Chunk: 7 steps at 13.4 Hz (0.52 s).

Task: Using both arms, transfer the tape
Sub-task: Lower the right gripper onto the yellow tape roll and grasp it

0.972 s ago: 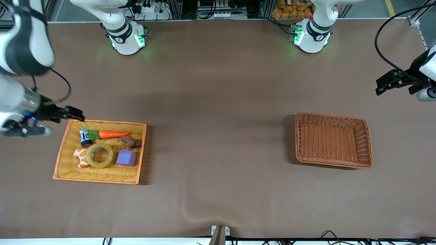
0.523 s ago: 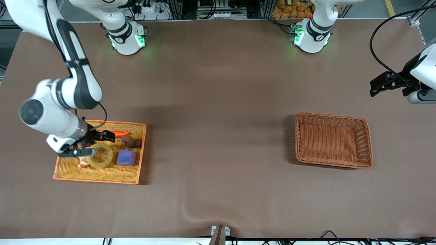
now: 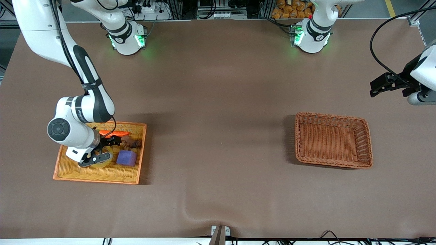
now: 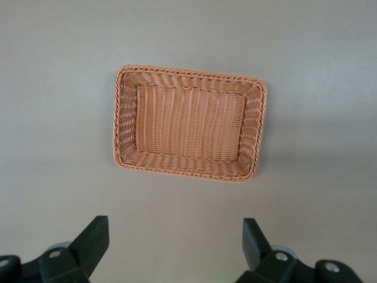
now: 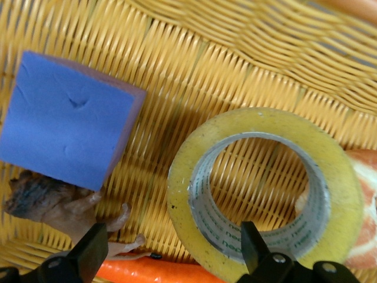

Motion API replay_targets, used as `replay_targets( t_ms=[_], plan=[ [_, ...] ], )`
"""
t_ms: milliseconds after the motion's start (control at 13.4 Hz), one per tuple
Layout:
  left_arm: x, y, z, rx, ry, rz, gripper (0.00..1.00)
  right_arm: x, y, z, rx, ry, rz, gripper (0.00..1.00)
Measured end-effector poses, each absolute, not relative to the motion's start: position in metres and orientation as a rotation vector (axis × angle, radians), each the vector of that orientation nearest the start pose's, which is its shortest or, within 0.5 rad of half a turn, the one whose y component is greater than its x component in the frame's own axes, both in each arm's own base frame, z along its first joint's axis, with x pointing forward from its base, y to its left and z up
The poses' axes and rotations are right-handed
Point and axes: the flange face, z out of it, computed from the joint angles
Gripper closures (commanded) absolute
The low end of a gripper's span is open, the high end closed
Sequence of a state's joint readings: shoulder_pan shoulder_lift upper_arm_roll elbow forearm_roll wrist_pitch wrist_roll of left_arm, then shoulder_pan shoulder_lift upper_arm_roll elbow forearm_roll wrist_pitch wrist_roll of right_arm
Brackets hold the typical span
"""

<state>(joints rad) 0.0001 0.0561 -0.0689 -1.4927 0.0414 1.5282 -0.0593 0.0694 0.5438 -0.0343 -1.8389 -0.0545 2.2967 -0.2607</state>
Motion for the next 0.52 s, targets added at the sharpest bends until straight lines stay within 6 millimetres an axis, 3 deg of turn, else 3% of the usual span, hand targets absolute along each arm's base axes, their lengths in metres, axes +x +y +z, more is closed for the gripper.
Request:
replay_targets(
  t_ms=[449,523],
  plan=[
    [0.567,-0.033,0.628,-3.103,0.011,0.024,0.00,0.636,0.018,0.206,-3.113,-0.657,0.189,0.97],
    [0.567,-0.034,0.627,-3.103,0.014,0.024,0.00,0.636,0.018,0.205,-3.113,-0.660,0.191,1.00]
  ],
)
